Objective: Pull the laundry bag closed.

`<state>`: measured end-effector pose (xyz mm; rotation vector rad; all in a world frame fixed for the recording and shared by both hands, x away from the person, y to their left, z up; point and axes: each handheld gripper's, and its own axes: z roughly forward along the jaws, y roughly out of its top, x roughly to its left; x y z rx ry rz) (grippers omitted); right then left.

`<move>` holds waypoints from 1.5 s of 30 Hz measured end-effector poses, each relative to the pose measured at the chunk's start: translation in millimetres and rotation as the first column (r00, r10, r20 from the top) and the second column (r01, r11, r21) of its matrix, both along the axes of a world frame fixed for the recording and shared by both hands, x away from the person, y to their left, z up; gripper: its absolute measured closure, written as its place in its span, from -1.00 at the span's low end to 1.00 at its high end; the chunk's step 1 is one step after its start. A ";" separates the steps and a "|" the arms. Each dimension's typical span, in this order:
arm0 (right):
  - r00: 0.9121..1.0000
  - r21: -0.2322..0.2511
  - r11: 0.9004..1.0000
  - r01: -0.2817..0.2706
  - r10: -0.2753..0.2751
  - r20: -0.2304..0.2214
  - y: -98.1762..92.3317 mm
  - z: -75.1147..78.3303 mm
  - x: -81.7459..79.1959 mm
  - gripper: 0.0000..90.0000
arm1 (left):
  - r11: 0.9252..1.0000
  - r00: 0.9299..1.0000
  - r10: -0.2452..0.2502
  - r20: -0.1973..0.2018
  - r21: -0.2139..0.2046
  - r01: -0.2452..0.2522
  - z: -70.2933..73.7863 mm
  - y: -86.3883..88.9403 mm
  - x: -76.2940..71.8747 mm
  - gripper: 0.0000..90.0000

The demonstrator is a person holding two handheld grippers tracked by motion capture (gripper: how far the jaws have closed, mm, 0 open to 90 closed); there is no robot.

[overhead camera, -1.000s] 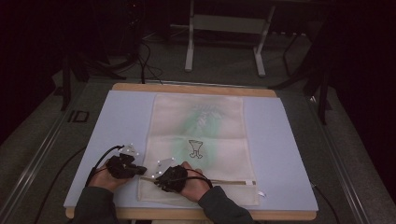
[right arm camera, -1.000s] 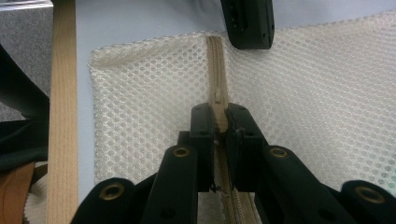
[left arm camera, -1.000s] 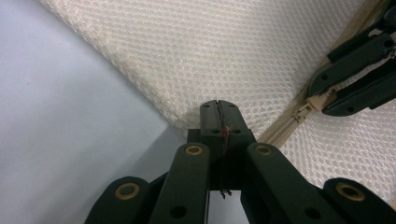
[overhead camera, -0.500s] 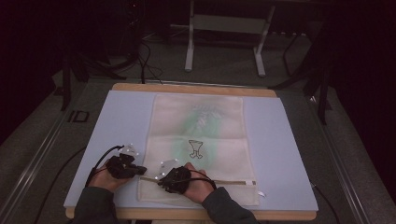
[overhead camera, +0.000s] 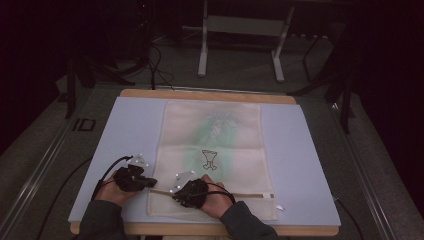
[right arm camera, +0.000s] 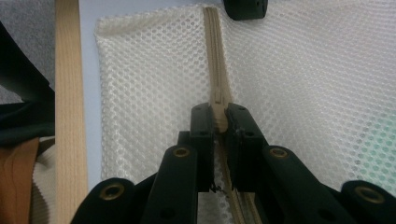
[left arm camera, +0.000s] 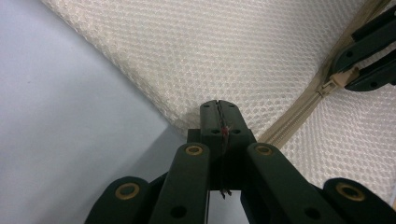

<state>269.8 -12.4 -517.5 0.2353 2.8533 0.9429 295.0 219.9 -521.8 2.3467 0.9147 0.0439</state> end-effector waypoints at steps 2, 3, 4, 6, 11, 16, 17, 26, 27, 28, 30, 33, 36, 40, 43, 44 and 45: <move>1.000 -0.001 1.000 -0.004 0.004 0.003 -0.9 0.0 0.0 0.83 | 1.000 1.000 0.001 0.000 -0.001 -0.001 -0.1 0.2 0.1 1.00; 1.000 -0.003 1.000 -0.005 0.005 0.004 -1.1 0.0 -0.1 0.83 | 1.000 1.000 0.002 -0.001 -0.002 -0.002 -0.1 0.3 0.1 1.00; 1.000 -0.005 1.000 -0.005 0.005 0.006 -1.2 -0.2 -0.3 0.83 | 1.000 1.000 0.002 -0.002 -0.004 -0.002 -0.2 0.5 0.3 1.00; 1.000 -0.010 1.000 -0.001 0.001 0.000 -2.2 0.3 -0.6 0.83 | 1.000 1.000 0.002 -0.003 -0.004 -0.002 -0.3 0.6 0.4 1.00; 1.000 -0.006 1.000 0.000 0.000 0.005 -6.0 0.1 -1.1 0.83 | 1.000 1.000 0.002 -0.003 -0.005 -0.002 -0.2 0.5 0.4 1.00; 1.000 -0.010 1.000 0.004 -0.004 0.006 -9.0 0.6 -2.0 0.83 | 1.000 1.000 0.001 -0.002 -0.003 -0.001 -0.2 0.6 0.4 1.00; 1.000 -0.009 1.000 0.007 -0.007 0.002 -9.9 0.8 -2.2 0.83 | 1.000 1.000 0.001 -0.002 -0.003 -0.001 -0.2 0.6 0.4 1.00; 1.000 -0.011 1.000 0.012 -0.012 0.004 -15.5 0.1 -3.5 0.83 | 1.000 1.000 0.002 -0.005 -0.006 -0.002 -0.3 0.9 0.6 1.00; 1.000 -0.014 1.000 0.004 -0.004 0.005 -16.6 0.3 -3.1 0.83 | 1.000 1.000 0.002 -0.006 -0.006 -0.002 -0.3 1.0 0.6 1.00; 1.000 -0.016 1.000 0.004 -0.004 0.006 -17.3 0.4 -3.3 0.83 | 1.000 1.000 0.000 -0.005 -0.004 0.000 -0.2 1.2 0.8 1.00; 1.000 -0.024 1.000 0.012 -0.011 0.003 -19.2 1.4 -4.1 0.83 | 1.000 1.000 0.001 -0.005 -0.005 -0.001 -0.4 1.3 0.9 1.00; 1.000 -0.020 1.000 0.011 -0.011 0.002 -21.9 1.6 -4.0 0.83 | 1.000 1.000 0.002 -0.005 -0.006 -0.002 -0.4 1.3 0.8 1.00; 1.000 -0.023 1.000 0.013 -0.013 0.006 -23.6 1.5 -4.5 0.83 | 1.000 1.000 0.002 -0.005 -0.005 -0.002 -0.3 1.2 0.8 1.00; 1.000 -0.021 1.000 0.020 -0.020 0.003 -26.6 1.6 -5.1 0.83 | 1.000 1.000 0.003 -0.006 -0.007 -0.003 -0.4 1.3 0.6 1.00; 1.000 -0.026 0.999 0.021 -0.021 0.004 -29.0 1.5 -5.5 0.83 | 1.000 1.000 0.002 -0.005 -0.006 -0.002 -0.3 1.1 0.6 1.00; 1.000 -0.022 1.000 0.014 -0.014 0.006 -29.9 1.2 -5.0 0.83 | 1.000 1.000 0.003 -0.006 -0.006 -0.003 -0.3 1.2 0.5 1.00; 1.000 -0.021 1.000 0.016 -0.016 0.007 -30.5 1.3 -5.3 0.83 | 1.000 1.000 0.004 -0.006 -0.007 -0.004 -0.4 1.3 0.6 1.00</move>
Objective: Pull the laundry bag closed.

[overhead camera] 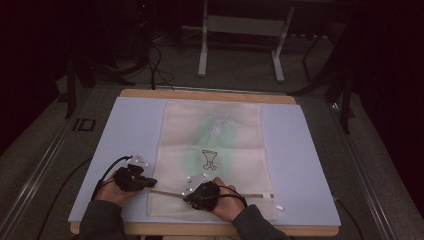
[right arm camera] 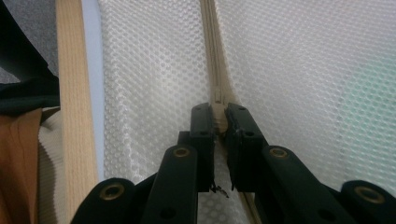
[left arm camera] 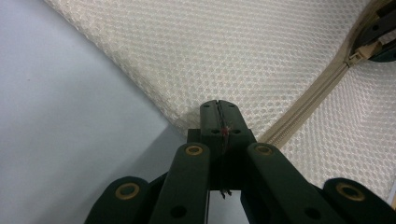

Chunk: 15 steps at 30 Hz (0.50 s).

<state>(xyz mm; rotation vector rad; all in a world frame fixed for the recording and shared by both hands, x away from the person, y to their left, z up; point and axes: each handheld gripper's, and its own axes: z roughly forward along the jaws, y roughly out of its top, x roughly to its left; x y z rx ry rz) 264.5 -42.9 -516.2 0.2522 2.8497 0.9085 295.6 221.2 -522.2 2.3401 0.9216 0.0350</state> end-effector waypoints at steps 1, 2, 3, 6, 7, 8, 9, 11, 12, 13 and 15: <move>1.000 -0.002 1.000 0.001 -0.001 0.001 -0.6 0.1 -0.2 0.83 | 1.000 1.000 0.000 0.000 0.000 0.000 0.0 0.1 0.0 1.00; 1.000 -0.002 1.000 0.005 -0.005 -0.001 -1.1 0.2 -0.8 0.83 | 1.000 1.000 0.003 0.000 -0.002 -0.003 -0.2 0.0 0.0 1.00; 1.000 0.000 1.000 0.006 -0.006 0.000 -1.9 0.1 -1.2 0.83 | 1.000 1.000 0.003 0.000 -0.003 -0.003 -0.2 0.0 0.0 1.00; 1.000 -0.006 1.000 0.007 -0.007 0.002 -3.5 1.4 -1.4 0.83 | 1.000 1.000 0.003 0.000 -0.004 -0.003 -0.3 0.0 -0.1 1.00; 1.000 -0.004 1.000 0.008 -0.008 0.002 -3.7 1.5 -1.5 0.83 | 1.000 1.000 0.003 0.000 -0.003 -0.003 -0.2 0.0 -0.1 1.00; 1.000 -0.005 1.000 0.006 -0.006 0.005 -4.1 1.5 -1.3 0.83 | 1.000 1.000 0.003 -0.001 -0.003 -0.003 -0.2 0.0 0.0 1.00; 1.000 -0.005 1.000 0.006 -0.006 0.006 -4.6 1.8 -1.3 0.83 | 1.000 1.000 0.004 -0.001 -0.003 -0.004 -0.2 0.0 -0.1 1.00; 1.000 -0.006 1.000 0.004 -0.004 0.007 -5.4 2.3 -1.1 0.83 | 1.000 1.000 0.004 -0.001 -0.002 -0.004 -0.1 0.0 -0.1 1.00; 1.000 -0.006 1.000 0.006 -0.006 0.007 -5.7 2.5 -1.2 0.83 | 1.000 1.000 0.004 -0.001 -0.002 -0.004 -0.1 0.0 -0.1 1.00; 1.000 -0.006 1.000 0.006 -0.006 0.007 -5.7 2.5 -1.2 0.83 | 1.000 1.000 0.004 -0.001 -0.002 -0.004 -0.1 0.0 -0.1 1.00; 1.000 -0.007 1.000 0.007 -0.007 0.005 -5.6 2.5 -1.9 0.83 | 1.000 1.000 0.002 -0.001 0.001 -0.002 0.1 -0.1 -0.1 1.00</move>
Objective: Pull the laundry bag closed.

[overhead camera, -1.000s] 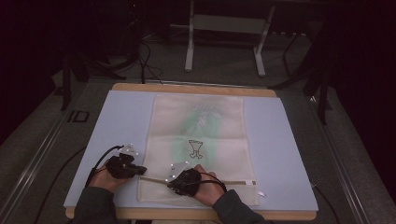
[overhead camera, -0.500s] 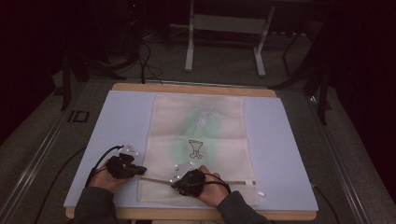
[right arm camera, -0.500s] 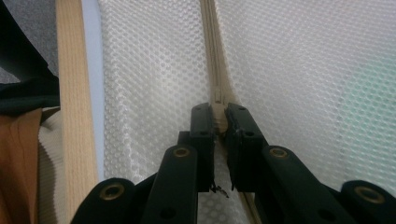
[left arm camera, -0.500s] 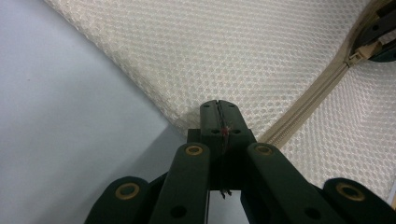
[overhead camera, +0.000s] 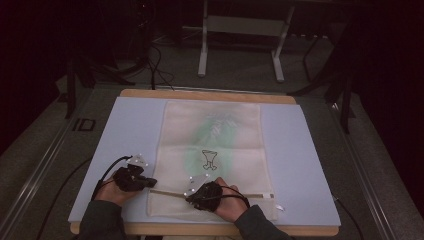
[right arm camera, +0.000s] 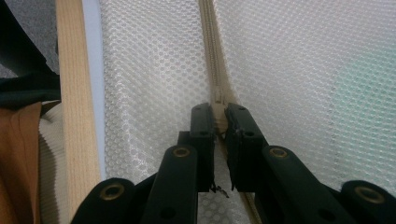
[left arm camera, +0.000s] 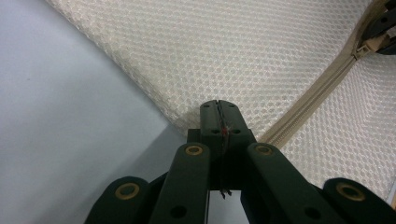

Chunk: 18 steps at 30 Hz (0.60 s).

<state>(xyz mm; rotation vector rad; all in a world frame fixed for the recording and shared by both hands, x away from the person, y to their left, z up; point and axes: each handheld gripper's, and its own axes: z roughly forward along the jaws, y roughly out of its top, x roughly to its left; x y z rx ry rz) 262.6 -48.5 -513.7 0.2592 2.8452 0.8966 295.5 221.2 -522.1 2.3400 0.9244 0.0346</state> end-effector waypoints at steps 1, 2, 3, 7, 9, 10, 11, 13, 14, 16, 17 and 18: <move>1.000 -0.003 1.000 0.001 -0.001 0.002 0.0 0.2 -0.2 0.83 | 1.000 1.000 0.000 0.000 0.000 0.000 0.0 -0.1 0.0 1.00; 1.000 -0.004 1.000 0.001 -0.001 0.002 0.1 0.4 -0.5 0.83 | 1.000 1.000 0.000 0.000 0.000 0.000 0.0 -0.1 0.0 1.00; 1.000 -0.001 1.000 -0.002 0.002 0.006 0.1 0.3 -0.4 0.83 | 1.000 1.000 0.000 -0.001 0.000 0.000 0.0 0.0 0.0 1.00; 1.000 -0.011 1.000 0.002 -0.002 0.004 -0.9 0.9 -1.4 0.83 | 1.000 1.000 0.002 0.000 -0.002 -0.002 -0.1 0.0 0.0 1.00; 1.000 -0.012 1.000 0.004 -0.004 0.007 -1.4 0.9 -1.7 0.83 | 1.000 1.000 0.004 -0.001 -0.004 -0.004 -0.3 0.0 -0.1 1.00; 1.000 -0.012 1.000 0.004 -0.004 0.007 -1.4 0.9 -1.7 0.83 | 1.000 1.000 0.004 -0.001 -0.004 -0.004 -0.3 0.0 -0.1 1.00; 1.000 -0.015 1.000 0.007 -0.007 0.007 -1.5 0.8 -2.3 0.83 | 1.000 1.000 0.004 -0.001 -0.004 -0.004 -0.3 0.0 -0.1 1.00; 1.000 -0.020 1.000 0.007 -0.007 0.011 -2.5 0.7 -2.9 0.83 | 1.000 1.000 0.004 -0.001 -0.001 -0.004 -0.1 -0.1 -0.1 1.00; 1.000 -0.022 1.000 0.008 -0.007 0.010 -3.0 1.1 -2.9 0.83 | 1.000 1.000 0.004 -0.002 -0.003 -0.004 -0.2 -0.1 -0.1 1.00; 1.000 -0.020 1.000 0.008 -0.008 0.010 -3.4 1.1 -3.1 0.83 | 1.000 1.000 0.004 -0.002 -0.003 -0.004 -0.2 -0.1 -0.1 1.00; 1.000 -0.022 1.000 0.007 -0.007 0.013 -4.3 1.2 -3.1 0.83 | 1.000 1.000 0.004 -0.001 -0.003 -0.004 -0.2 -0.1 0.0 1.00; 1.000 -0.024 1.000 0.008 -0.008 0.010 -4.8 1.6 -3.2 0.83 | 1.000 1.000 0.005 -0.002 -0.004 -0.005 -0.2 -0.1 -0.1 1.00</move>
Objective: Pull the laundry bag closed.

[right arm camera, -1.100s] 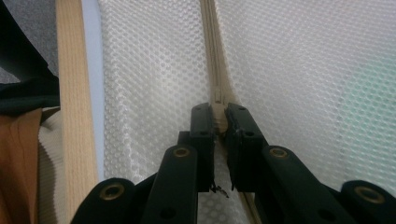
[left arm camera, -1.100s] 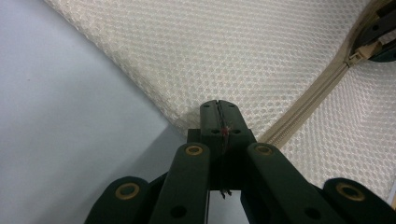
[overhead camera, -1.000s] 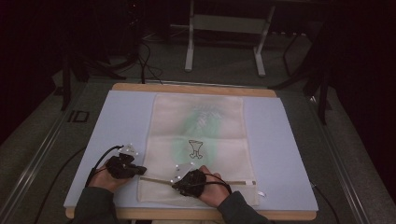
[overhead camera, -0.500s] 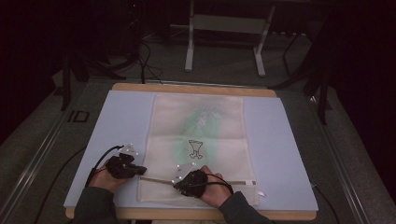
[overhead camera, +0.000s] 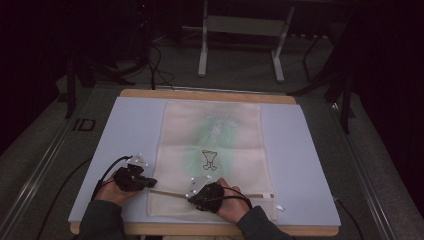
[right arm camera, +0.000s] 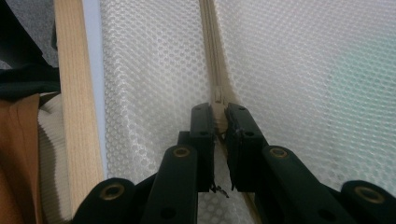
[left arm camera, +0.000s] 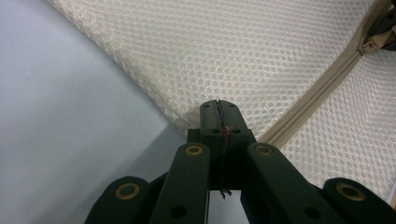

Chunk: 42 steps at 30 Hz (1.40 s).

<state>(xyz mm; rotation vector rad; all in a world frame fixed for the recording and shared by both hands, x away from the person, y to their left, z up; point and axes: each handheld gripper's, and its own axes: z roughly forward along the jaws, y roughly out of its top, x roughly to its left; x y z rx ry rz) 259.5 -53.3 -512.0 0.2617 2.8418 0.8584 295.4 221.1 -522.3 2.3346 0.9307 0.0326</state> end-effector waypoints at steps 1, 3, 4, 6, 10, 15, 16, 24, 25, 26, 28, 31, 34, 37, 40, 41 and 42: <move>1.000 0.001 1.000 -0.001 0.001 0.002 -0.4 -0.3 -0.2 0.83 | 1.000 1.000 0.000 0.000 0.000 0.000 0.0 0.0 0.0 1.00; 1.000 -0.002 1.000 0.000 0.000 0.002 -1.3 -0.2 -0.5 0.83 | 1.000 1.000 -0.001 0.001 0.001 0.001 0.0 0.0 0.0 1.00; 1.000 -0.005 1.000 0.004 -0.004 0.002 -1.8 0.0 -0.7 0.83 | 1.000 1.000 -0.001 0.001 0.001 0.001 0.0 0.0 0.0 1.00; 1.000 -0.003 1.000 0.006 -0.006 0.001 -2.9 -0.2 -0.7 0.83 | 1.000 1.000 -0.001 0.001 0.001 0.001 0.0 0.0 0.0 1.00; 1.000 -0.005 1.000 0.009 -0.009 0.001 -5.6 0.3 -0.8 0.83 | 1.000 1.000 0.002 0.000 -0.003 -0.002 -0.2 0.1 -0.1 1.00; 1.000 0.002 1.000 0.016 -0.016 -0.002 -8.4 -0.7 -0.9 0.83 | 1.000 1.000 0.001 0.000 -0.001 -0.001 -0.1 0.0 -0.1 1.00; 1.000 0.002 1.000 0.016 -0.016 -0.002 -8.4 -0.7 -0.9 0.83 | 1.000 1.000 0.001 0.000 -0.001 -0.001 -0.1 0.0 -0.1 1.00; 1.000 -0.004 1.000 0.019 -0.019 0.000 -12.3 0.0 -1.0 0.83 | 1.000 1.000 -0.001 0.001 0.002 0.001 0.1 0.0 0.0 1.00; 1.000 -0.001 1.000 0.019 -0.019 -0.002 -13.5 -0.2 -0.9 0.83 | 1.000 1.000 -0.001 0.001 0.002 0.001 0.1 0.0 0.0 1.00; 1.000 -0.001 1.000 0.018 -0.018 0.000 -14.1 -0.3 -0.6 0.83 | 1.000 1.000 -0.001 0.001 0.002 0.001 0.1 -0.1 -0.1 1.00; 1.000 0.001 1.000 0.021 -0.021 -0.005 -15.6 -0.2 -0.4 0.83 | 1.000 1.000 -0.001 0.001 0.002 0.001 0.1 0.0 0.0 1.00; 1.000 -0.002 1.000 0.024 -0.024 -0.005 -17.6 0.1 -0.4 0.83 | 1.000 1.000 0.000 0.000 0.002 0.000 0.1 -0.1 -0.2 1.00; 1.000 -0.001 1.000 0.029 -0.029 -0.010 -19.8 0.6 -0.5 0.83 | 1.000 1.000 0.000 0.000 0.002 0.000 0.1 -0.1 -0.2 1.00; 1.000 0.003 1.000 0.026 -0.026 -0.009 -20.8 0.3 -0.3 0.83 | 1.000 1.000 0.000 0.000 0.001 0.000 0.1 -0.1 -0.2 1.00; 1.000 -0.002 1.000 0.026 -0.026 -0.006 -21.1 0.4 -0.5 0.83 | 1.000 1.000 -0.002 0.000 0.004 0.002 0.2 0.0 -0.2 1.00; 1.000 -0.002 1.000 0.026 -0.026 -0.006 -21.1 0.4 -0.5 0.83 | 1.000 1.000 -0.002 0.000 0.004 0.002 0.2 0.0 -0.2 1.00; 1.000 0.000 1.000 0.029 -0.029 -0.010 -22.1 0.7 -0.7 0.83 | 1.000 1.000 0.000 0.000 0.002 0.000 0.1 -0.1 -0.2 1.00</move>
